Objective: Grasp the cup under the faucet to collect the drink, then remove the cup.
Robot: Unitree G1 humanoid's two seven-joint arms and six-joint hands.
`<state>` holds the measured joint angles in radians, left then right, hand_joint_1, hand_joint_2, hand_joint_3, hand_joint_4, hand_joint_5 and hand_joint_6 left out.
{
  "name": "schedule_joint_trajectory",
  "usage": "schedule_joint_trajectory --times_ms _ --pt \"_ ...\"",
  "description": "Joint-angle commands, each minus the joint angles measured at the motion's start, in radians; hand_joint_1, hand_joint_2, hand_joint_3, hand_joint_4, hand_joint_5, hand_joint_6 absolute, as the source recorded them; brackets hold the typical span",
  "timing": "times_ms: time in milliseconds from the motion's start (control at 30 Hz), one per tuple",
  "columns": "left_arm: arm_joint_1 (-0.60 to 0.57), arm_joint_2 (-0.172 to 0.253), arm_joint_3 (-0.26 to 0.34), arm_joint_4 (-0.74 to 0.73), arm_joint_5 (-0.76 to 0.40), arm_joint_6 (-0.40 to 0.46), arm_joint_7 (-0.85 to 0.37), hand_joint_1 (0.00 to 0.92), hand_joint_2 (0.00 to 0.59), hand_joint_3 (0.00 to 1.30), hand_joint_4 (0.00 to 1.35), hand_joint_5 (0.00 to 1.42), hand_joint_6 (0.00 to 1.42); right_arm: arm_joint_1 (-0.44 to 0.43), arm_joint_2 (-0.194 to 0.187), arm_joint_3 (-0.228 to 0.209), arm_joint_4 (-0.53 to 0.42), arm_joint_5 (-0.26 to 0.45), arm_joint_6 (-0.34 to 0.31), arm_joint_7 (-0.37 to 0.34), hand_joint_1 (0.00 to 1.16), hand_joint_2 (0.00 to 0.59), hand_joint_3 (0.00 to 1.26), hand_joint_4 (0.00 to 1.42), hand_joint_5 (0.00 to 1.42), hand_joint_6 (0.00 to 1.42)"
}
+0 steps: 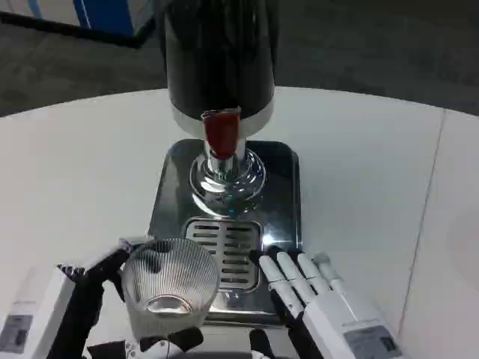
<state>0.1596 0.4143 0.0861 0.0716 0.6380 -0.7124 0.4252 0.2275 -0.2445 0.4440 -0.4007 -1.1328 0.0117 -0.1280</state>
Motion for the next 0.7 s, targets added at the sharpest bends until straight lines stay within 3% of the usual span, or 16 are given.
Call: schedule_joint_trajectory --times_ms 33,700 --pt "-0.017 -0.001 -0.003 0.009 -0.006 -0.018 0.016 0.578 0.173 0.94 1.05 1.20 1.32 -0.016 -0.003 -0.003 -0.011 -0.012 -0.007 -0.013 0.29 0.568 0.04 0.00 0.00 0.00" --pt "-0.046 -0.010 -0.016 0.032 -0.004 -0.011 0.022 0.578 0.173 0.95 1.05 1.21 1.32 0.006 0.012 -0.008 -0.020 -0.014 0.008 -0.011 0.24 0.548 0.07 0.00 0.00 0.00"
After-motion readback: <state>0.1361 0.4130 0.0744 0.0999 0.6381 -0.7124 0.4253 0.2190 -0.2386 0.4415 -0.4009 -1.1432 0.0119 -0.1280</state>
